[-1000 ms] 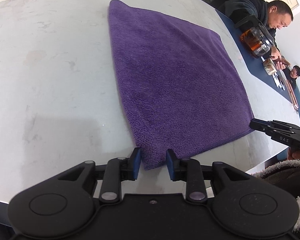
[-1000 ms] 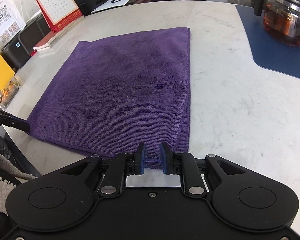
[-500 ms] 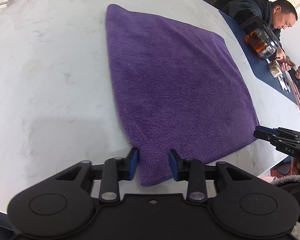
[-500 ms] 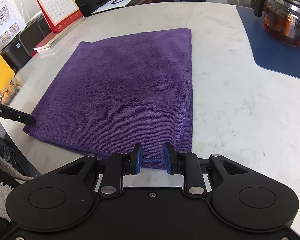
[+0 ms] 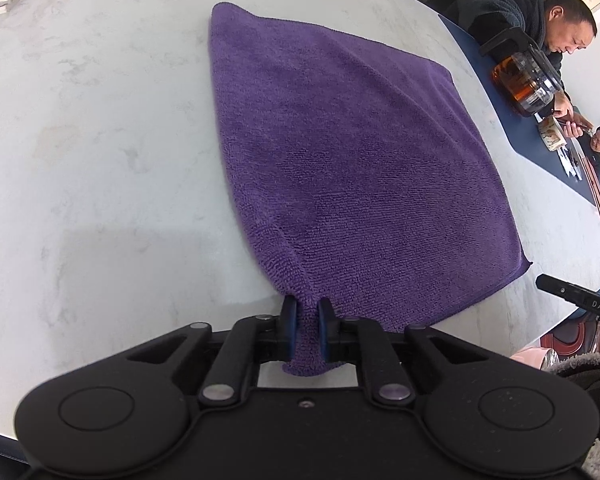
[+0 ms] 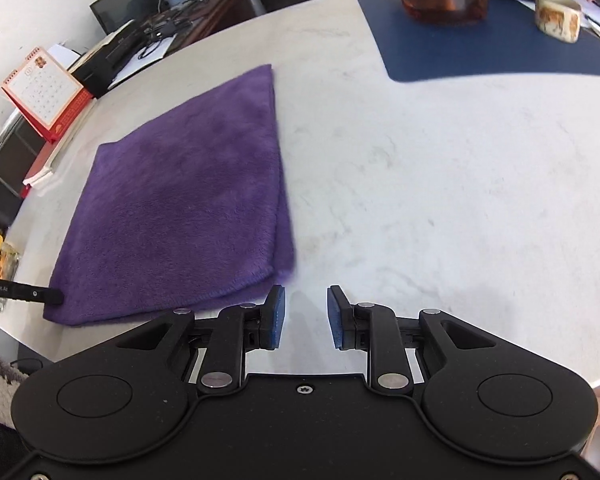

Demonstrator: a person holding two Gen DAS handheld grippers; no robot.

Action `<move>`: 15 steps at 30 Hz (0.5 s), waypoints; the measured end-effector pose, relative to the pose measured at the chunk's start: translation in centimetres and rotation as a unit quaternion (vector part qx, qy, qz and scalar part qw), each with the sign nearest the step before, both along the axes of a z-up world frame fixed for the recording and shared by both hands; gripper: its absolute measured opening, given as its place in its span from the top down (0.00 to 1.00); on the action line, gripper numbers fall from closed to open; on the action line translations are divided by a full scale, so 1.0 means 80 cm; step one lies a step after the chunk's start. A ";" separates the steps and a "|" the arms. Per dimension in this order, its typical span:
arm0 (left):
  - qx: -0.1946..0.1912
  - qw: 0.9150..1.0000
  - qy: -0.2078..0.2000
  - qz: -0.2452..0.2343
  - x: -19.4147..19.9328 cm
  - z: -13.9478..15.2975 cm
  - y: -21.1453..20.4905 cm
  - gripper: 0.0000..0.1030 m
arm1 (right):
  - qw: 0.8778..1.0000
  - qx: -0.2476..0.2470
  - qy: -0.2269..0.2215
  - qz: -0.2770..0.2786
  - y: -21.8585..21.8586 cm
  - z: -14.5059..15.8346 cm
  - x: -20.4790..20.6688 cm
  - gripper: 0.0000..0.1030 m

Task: Fold towel
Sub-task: 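Open the right gripper and shift it along the purple towel's edge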

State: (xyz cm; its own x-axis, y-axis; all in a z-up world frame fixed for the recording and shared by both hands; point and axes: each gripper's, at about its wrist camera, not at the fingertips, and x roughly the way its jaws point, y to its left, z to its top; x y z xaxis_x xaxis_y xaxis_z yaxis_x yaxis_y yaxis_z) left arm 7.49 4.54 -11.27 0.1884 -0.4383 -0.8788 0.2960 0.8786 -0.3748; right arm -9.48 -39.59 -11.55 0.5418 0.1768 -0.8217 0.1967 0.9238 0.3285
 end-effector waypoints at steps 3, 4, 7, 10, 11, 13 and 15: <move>0.001 1.000 0.001 -0.003 0.001 0.000 -0.001 0.90 | 1.000 -0.009 -0.003 0.012 0.007 -0.005 0.006 0.78; 0.001 1.000 0.002 -0.003 0.001 0.000 -0.001 0.90 | 1.000 -0.017 -0.006 0.019 0.011 -0.005 0.010 0.78; 0.000 1.000 0.003 -0.003 0.001 -0.001 -0.001 0.90 | 0.999 -0.015 -0.011 0.029 0.016 -0.003 0.020 0.78; -0.003 1.000 0.003 0.000 0.000 -0.002 0.001 0.90 | 0.999 -0.019 -0.007 0.037 0.020 -0.003 0.027 0.78; -0.004 1.000 0.003 0.001 0.000 -0.002 0.001 0.90 | 0.999 -0.022 -0.005 0.039 0.021 -0.002 0.029 0.78; -0.006 1.000 0.004 0.001 0.001 -0.002 0.002 0.90 | 0.998 -0.031 -0.003 0.046 0.024 -0.001 0.032 0.80; -0.008 1.000 0.005 0.001 0.002 -0.002 0.003 0.90 | 0.998 -0.037 -0.001 0.053 0.027 -0.001 0.034 0.95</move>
